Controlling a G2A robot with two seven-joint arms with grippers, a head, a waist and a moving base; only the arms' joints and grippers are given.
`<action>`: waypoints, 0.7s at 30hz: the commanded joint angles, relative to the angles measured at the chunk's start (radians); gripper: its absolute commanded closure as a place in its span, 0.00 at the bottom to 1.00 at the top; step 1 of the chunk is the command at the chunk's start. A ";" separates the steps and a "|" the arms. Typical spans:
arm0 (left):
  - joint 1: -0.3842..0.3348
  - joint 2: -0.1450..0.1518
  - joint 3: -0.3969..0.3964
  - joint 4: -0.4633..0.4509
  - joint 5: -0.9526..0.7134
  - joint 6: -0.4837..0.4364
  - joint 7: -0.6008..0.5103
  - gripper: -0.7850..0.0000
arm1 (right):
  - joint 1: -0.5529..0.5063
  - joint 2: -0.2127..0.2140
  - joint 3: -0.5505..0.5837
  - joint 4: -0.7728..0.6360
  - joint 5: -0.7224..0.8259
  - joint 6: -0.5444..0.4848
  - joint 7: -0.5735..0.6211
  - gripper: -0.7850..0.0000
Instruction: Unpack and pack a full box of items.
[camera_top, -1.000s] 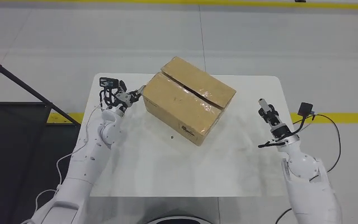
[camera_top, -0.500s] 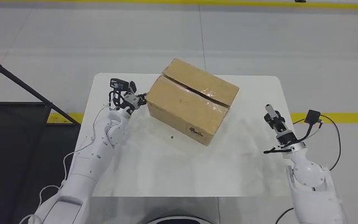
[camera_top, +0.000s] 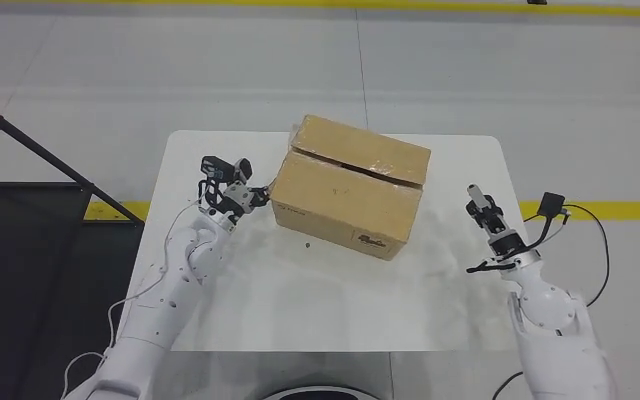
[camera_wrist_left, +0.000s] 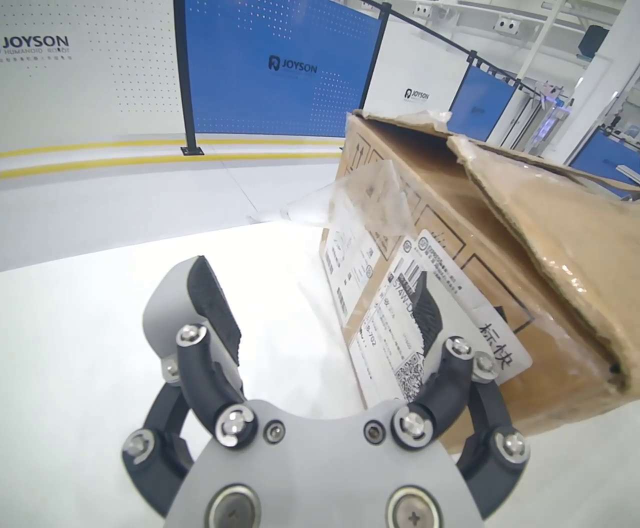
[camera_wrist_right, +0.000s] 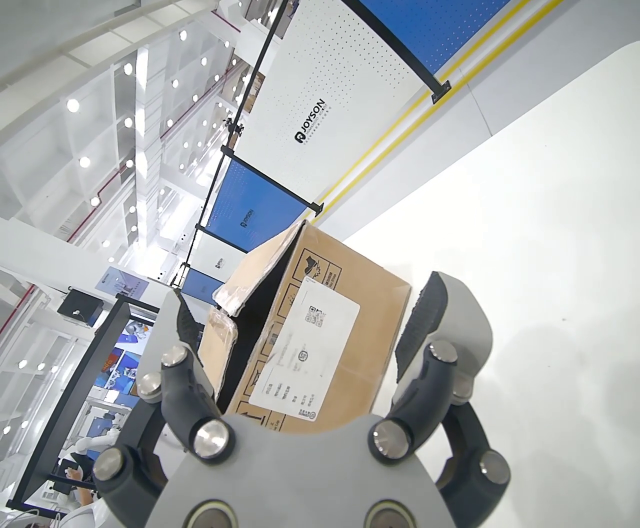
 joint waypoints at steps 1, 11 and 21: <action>0.021 0.003 -0.004 -0.030 0.005 -0.009 -0.006 0.00 | 0.002 0.000 -0.001 0.001 -0.001 0.000 0.001 0.00; 0.095 0.017 -0.014 -0.123 0.026 -0.089 -0.037 0.00 | 0.008 0.001 -0.011 0.000 -0.003 0.000 0.000 0.00; 0.127 0.027 -0.011 -0.152 0.042 -0.158 -0.070 0.00 | 0.019 0.001 -0.028 0.004 -0.003 0.010 -0.005 0.00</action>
